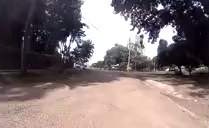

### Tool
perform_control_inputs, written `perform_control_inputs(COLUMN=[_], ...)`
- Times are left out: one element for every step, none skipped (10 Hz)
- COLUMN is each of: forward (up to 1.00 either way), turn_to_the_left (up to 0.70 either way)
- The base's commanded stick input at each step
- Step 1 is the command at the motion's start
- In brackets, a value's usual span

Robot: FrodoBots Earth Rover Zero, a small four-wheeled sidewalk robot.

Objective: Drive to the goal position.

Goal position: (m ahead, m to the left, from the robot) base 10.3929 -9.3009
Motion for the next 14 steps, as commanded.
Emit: perform_control_inputs(forward=[0.7,0.7,0.7,0.7,0.7,0.7,0.7,0.7,0.7,0.7,0.7,0.7,0.7,0.7], turn_to_the_left=[0.0,0.0,0.0,0.0,0.0,0.0,0.0,0.0,0.0,0.0,0.0,0.0,0.0,0.0])
